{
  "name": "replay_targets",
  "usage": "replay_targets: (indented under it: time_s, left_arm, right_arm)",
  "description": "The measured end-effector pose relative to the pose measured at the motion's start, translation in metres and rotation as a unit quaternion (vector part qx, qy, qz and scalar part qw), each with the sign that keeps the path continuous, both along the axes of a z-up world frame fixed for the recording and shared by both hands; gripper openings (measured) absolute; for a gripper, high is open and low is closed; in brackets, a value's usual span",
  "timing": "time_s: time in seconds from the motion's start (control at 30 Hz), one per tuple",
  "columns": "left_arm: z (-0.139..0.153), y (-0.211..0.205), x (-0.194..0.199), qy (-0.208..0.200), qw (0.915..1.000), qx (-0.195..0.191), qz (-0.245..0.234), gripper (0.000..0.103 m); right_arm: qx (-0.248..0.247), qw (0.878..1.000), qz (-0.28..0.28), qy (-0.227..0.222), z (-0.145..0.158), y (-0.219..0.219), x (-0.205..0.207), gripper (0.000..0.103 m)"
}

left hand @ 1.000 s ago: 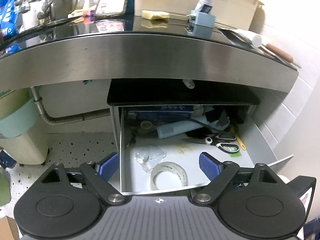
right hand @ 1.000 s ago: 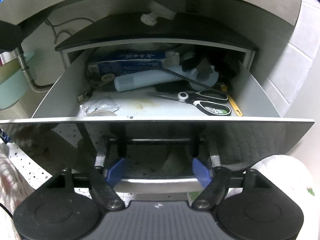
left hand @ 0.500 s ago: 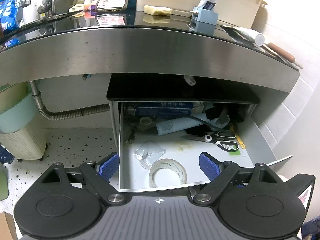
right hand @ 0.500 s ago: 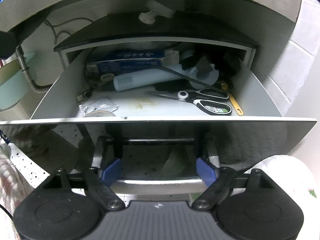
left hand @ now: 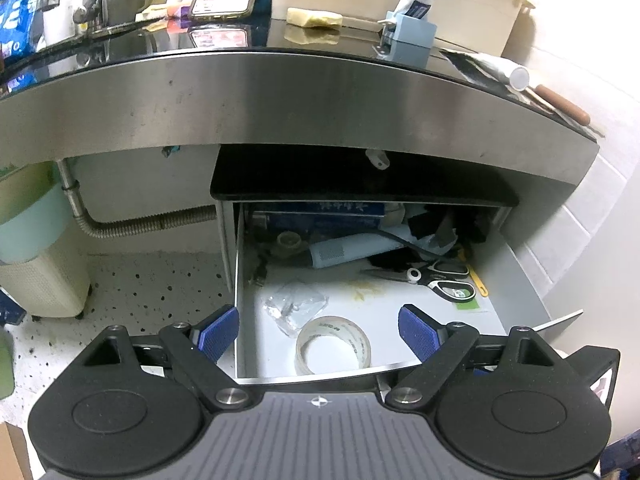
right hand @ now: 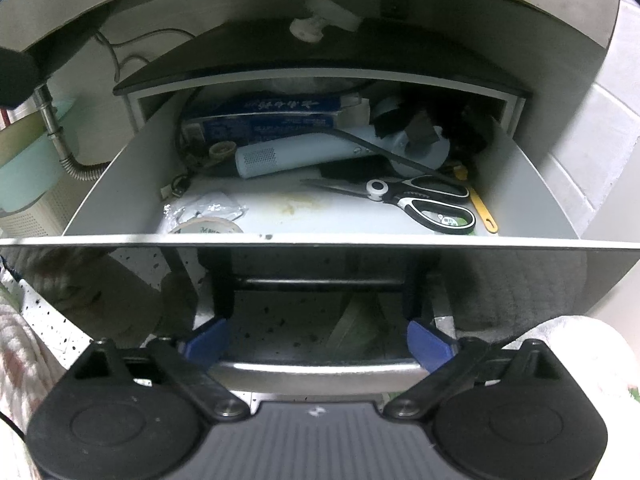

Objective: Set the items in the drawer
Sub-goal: 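Push the drawer front inward with the right gripper to close it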

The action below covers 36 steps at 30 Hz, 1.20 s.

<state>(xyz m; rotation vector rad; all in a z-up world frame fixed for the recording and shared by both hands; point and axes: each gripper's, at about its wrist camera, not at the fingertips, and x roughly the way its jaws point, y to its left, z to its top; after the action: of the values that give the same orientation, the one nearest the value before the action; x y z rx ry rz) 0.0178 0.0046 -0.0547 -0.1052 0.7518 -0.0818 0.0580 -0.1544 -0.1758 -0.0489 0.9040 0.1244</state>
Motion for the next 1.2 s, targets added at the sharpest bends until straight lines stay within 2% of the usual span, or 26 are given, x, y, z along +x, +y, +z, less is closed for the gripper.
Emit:
replay_targets:
  time_s: [0.83, 1.2]
  left_arm:
    - [0.001, 0.017, 0.006, 0.022, 0.9993, -0.027, 0.015, 0.087]
    - [-0.002, 0.015, 0.005, 0.031, 0.9992, -0.026, 0.009, 0.087]
  right_arm:
    - [-0.001, 1.000, -0.003, 0.005, -0.001, 0.000, 0.031, 0.098]
    - [0.000, 1.000, -0.004, -0.006, -0.005, -0.001, 0.016, 0.099]
